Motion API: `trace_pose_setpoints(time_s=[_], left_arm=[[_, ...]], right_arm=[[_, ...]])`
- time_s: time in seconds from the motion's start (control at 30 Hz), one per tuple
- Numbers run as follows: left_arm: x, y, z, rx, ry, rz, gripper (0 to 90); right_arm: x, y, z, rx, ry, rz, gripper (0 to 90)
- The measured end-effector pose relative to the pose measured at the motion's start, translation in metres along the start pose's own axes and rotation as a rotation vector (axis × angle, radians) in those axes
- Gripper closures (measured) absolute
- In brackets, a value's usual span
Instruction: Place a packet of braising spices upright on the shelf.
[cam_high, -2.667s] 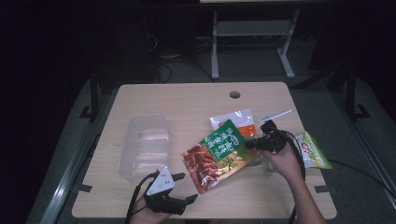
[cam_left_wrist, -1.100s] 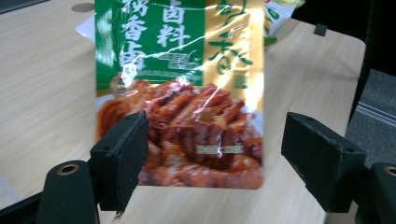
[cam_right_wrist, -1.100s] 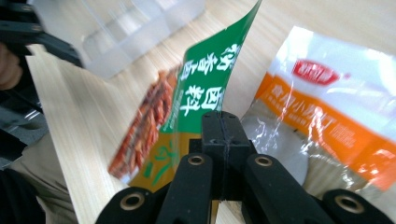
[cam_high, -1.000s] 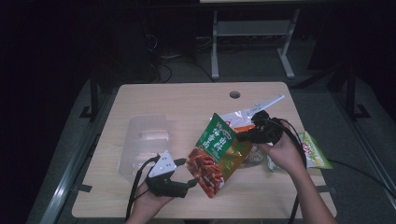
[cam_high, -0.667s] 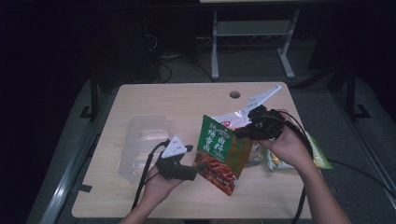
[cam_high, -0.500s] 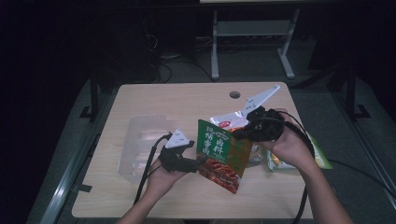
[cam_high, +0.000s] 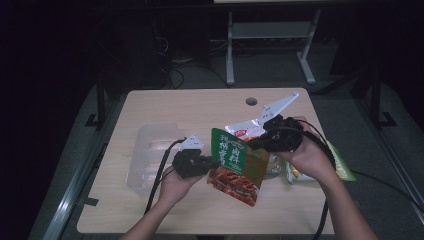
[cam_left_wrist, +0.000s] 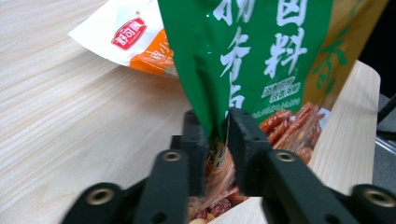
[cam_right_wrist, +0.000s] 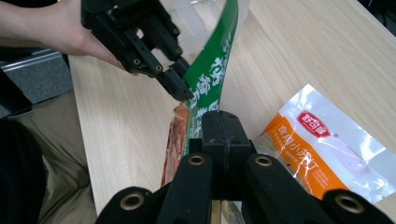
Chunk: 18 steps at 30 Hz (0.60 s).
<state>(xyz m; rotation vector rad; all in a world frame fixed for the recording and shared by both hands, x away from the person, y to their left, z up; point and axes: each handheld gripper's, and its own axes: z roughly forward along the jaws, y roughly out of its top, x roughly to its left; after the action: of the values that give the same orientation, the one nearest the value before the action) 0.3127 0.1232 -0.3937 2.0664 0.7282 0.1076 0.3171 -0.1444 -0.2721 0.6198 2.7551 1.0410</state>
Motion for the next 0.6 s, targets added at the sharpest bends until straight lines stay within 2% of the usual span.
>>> trace_pose_setpoints(time_s=[0.2,0.3,0.33,0.37,0.43,0.47,0.53,0.57,0.6], left_arm=[[-0.005,-0.005,-0.001,-0.013,0.011,0.034,84.8],[-0.009,-0.008,-0.002,-0.023,0.027,0.044,85.7],[-0.009,-0.008,-0.002,-0.023,0.027,0.044,85.9],[-0.013,-0.008,-0.003,-0.019,0.039,0.061,86.2],[-0.014,-0.008,-0.004,-0.02,0.046,0.072,86.5],[-0.015,-0.009,-0.004,-0.019,0.053,0.074,87.2],[-0.015,-0.009,-0.004,-0.015,0.067,0.09,87.2],[-0.015,-0.01,-0.005,-0.012,0.069,0.089,87.2],[-0.015,-0.011,-0.004,-0.013,0.073,0.084,87.2]], right_arm=[[-0.004,-0.005,0.002,-0.003,-0.016,0.021,89.8],[-0.007,-0.013,0.006,-0.012,-0.014,0.062,79.4],[-0.01,-0.018,0.007,-0.011,0.002,0.083,77.5],[-0.011,-0.022,0.008,-0.016,0.004,0.096,75.0],[-0.013,-0.025,0.008,-0.02,0.005,0.107,71.7],[-0.017,-0.035,0.01,-0.042,0.023,0.142,65.8],[-0.018,-0.04,0.01,-0.054,0.025,0.153,64.2],[-0.019,-0.049,0.013,-0.069,0.031,0.171,61.0],[-0.019,-0.049,0.013,-0.069,0.031,0.171,61.0]])
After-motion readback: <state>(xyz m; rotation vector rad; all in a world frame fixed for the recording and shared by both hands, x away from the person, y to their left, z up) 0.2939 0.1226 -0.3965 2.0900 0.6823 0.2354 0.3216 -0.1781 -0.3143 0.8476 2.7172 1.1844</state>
